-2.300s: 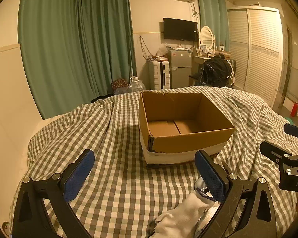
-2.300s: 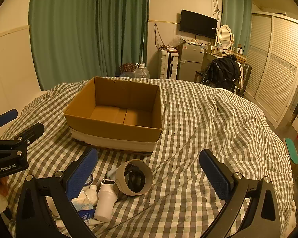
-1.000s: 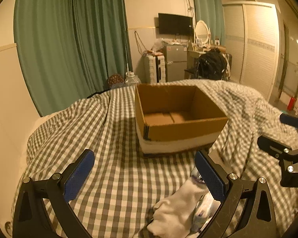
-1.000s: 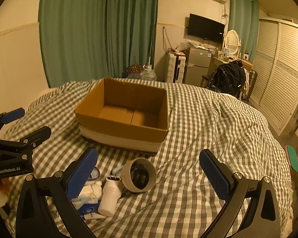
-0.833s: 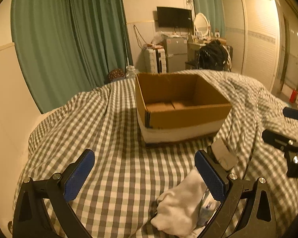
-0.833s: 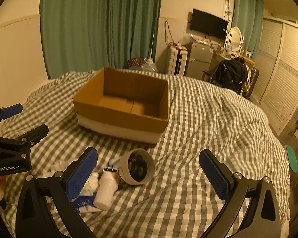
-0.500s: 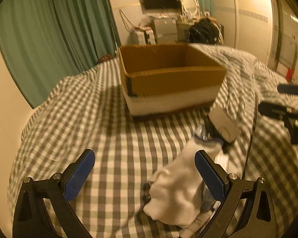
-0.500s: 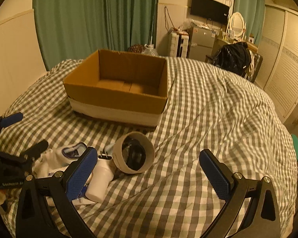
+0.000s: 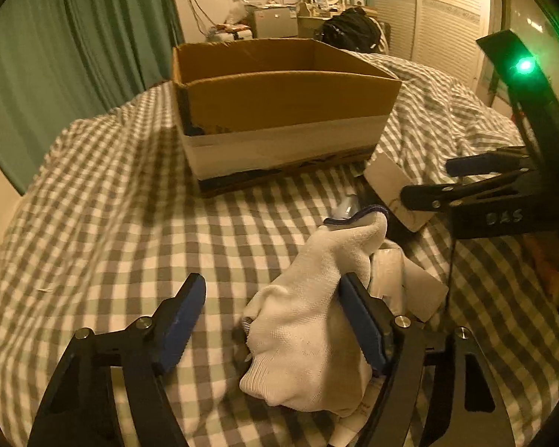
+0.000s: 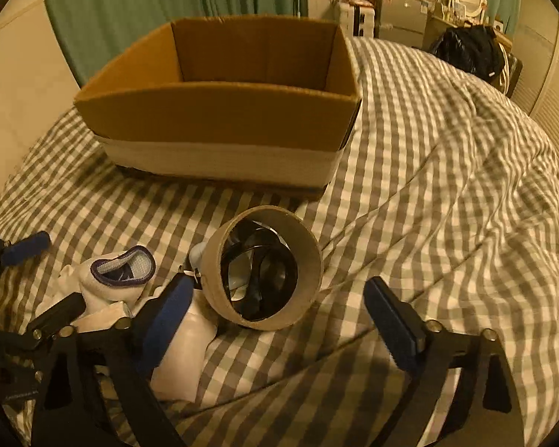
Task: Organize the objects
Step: 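Grasp the white sock with the left gripper while the right gripper grasps the tape roll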
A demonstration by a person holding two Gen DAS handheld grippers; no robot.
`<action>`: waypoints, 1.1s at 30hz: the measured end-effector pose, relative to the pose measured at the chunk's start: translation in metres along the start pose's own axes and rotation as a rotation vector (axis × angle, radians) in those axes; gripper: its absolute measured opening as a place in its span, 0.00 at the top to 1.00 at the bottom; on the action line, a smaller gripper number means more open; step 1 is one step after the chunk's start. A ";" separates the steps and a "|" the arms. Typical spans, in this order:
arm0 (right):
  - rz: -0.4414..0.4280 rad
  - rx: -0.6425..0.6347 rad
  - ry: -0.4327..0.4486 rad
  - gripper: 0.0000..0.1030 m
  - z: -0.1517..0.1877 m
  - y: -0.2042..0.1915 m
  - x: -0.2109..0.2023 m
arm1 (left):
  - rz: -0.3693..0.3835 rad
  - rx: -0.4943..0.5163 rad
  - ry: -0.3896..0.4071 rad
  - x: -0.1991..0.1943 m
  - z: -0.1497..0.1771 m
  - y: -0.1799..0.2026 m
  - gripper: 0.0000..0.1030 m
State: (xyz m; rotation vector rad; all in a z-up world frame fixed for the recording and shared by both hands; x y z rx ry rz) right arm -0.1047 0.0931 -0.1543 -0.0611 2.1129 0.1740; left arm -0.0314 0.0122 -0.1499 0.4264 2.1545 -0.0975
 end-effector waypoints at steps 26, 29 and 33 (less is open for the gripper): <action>0.028 -0.164 0.113 0.95 0.012 -0.031 -0.049 | 0.136 -0.023 0.003 -0.025 0.007 0.005 0.75; 0.021 -0.145 0.137 0.95 0.008 -0.026 -0.062 | 0.117 -0.024 0.022 -0.032 0.001 0.002 0.78; 0.019 -0.124 0.174 0.95 0.002 -0.018 -0.079 | 0.100 -0.032 0.045 -0.042 -0.010 -0.002 0.86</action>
Point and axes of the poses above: each gripper's, at about its wrist camera, not at the fingertips, and x roughly the way its jaws point, y to its right, z to its underside, the point moved 5 cm from there along x, roughly the way its jaws point, and after that the axes turned 12 degrees about z, right-handed, at the moved point
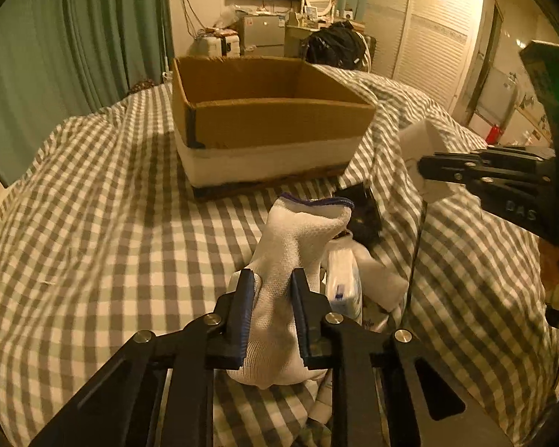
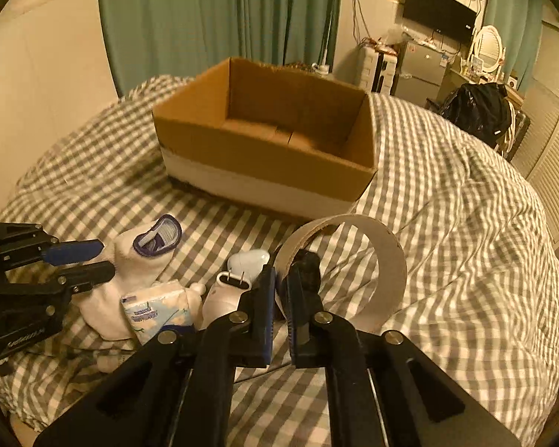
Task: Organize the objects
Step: 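Grasp the white sock with the left gripper while the right gripper grasps the tape roll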
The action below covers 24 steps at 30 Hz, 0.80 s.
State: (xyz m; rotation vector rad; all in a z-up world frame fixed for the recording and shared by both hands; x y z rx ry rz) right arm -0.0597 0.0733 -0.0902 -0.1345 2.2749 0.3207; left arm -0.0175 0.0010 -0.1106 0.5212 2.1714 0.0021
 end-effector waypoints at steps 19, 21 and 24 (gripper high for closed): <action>0.000 0.019 0.066 0.95 -0.020 0.012 -0.017 | -0.062 0.012 -0.068 0.011 -0.003 -0.009 0.42; 0.001 0.021 0.057 0.95 -0.016 0.013 -0.014 | -0.047 -0.001 -0.096 0.016 0.007 -0.010 0.28; 0.007 0.030 0.050 0.95 -0.011 0.017 -0.012 | -0.016 0.004 -0.143 0.027 0.021 -0.008 0.27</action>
Point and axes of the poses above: each gripper's, at about its wrist camera, not at the fingertips, and x roughly the way its jaws point, y to its right, z to its underside, the point moved 5 cm from there along x, roughly the way its jaws point, and after that the axes turned 12 degrees about z, right-handed, at the moved point
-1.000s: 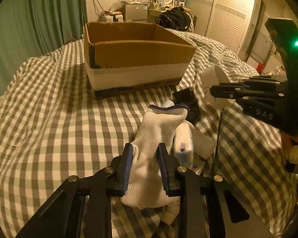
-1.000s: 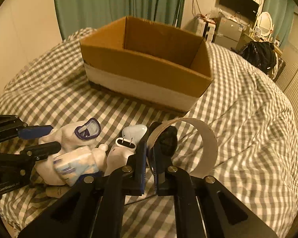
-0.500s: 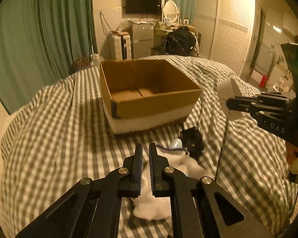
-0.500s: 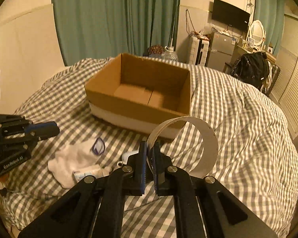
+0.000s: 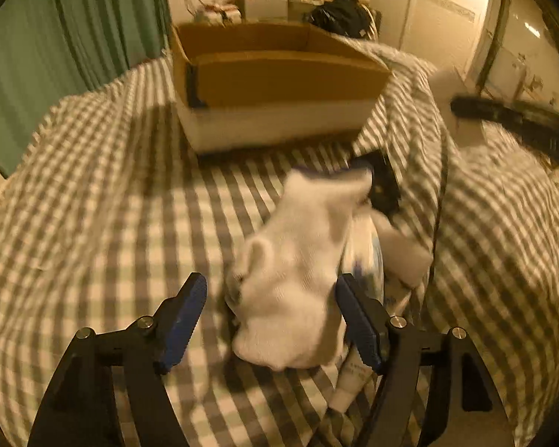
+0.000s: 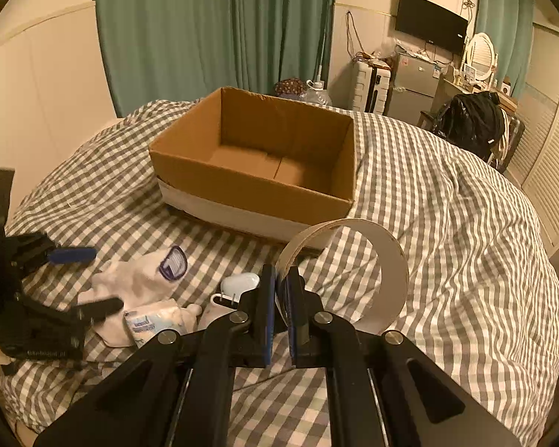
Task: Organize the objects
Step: 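Grasp the white sock with the left gripper while the right gripper grasps the tape roll, then drop the sock and tape roll into the cardboard box with both grippers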
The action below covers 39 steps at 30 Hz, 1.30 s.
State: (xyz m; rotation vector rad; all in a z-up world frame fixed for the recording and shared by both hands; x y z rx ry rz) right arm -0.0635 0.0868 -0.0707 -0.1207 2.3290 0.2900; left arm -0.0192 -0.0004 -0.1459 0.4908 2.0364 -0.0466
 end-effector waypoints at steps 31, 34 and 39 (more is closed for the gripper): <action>-0.082 0.017 0.213 0.95 -0.118 -0.003 -0.034 | -0.068 0.067 0.363 -0.078 -0.183 -0.024 0.49; -0.094 0.015 0.223 0.95 -0.141 -0.008 -0.016 | -0.074 0.062 0.364 -0.065 -0.204 -0.036 0.49; -0.125 0.041 0.207 0.95 -0.165 -0.012 0.030 | -0.087 0.041 0.315 -0.021 -0.228 -0.062 0.49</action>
Point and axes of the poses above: each gripper's, at about its wrist camera, not at the fingertips, and x roughly the way its jaws point, y to its right, z to its underside, the point moved 5 cm from there along x, roughly the way its jaws point, and after that the axes turned 12 degrees about z, right-handed, at the moved point
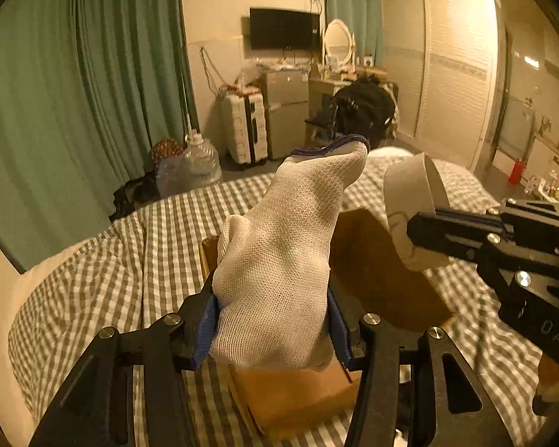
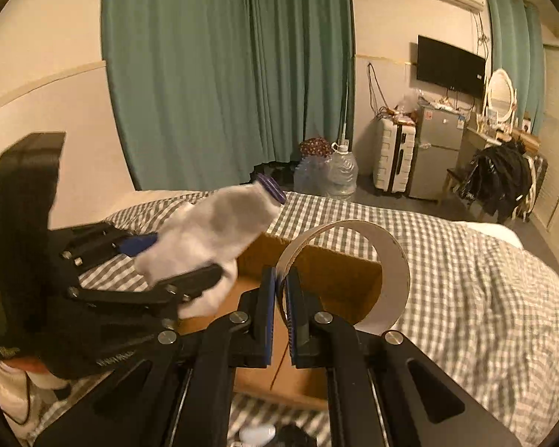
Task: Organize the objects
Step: 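Drop the sock and tape roll into the cardboard box with both grippers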
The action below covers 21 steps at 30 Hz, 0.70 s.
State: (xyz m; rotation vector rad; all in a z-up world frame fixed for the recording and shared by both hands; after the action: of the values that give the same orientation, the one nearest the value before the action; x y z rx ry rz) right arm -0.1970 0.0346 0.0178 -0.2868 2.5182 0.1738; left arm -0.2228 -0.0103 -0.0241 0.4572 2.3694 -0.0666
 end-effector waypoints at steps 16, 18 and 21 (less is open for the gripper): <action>-0.016 0.099 -0.140 0.92 0.034 0.022 0.094 | 0.058 0.028 -0.082 0.061 0.027 -0.009 0.38; -0.013 0.116 -0.134 0.78 0.033 0.028 0.086 | 0.065 0.029 -0.069 0.055 0.032 -0.005 0.22; 0.009 0.146 -0.111 0.48 0.033 0.035 0.067 | 0.078 0.021 -0.055 0.044 0.037 0.000 0.15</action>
State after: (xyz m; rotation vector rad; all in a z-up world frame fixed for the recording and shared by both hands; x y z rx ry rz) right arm -0.2411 0.0638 -0.0460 -0.2017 2.4075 0.0088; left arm -0.2291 -0.0031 -0.0806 0.5508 2.2966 -0.0675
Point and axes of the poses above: each gripper's, at about its wrist camera, not at the fingertips, and x roughly the way its jaws point, y to its right, z to its underside, the point moved 5 cm from there along x, roughly the way its jaws point, and after that the axes turned 12 degrees about z, right-handed, at the moved point
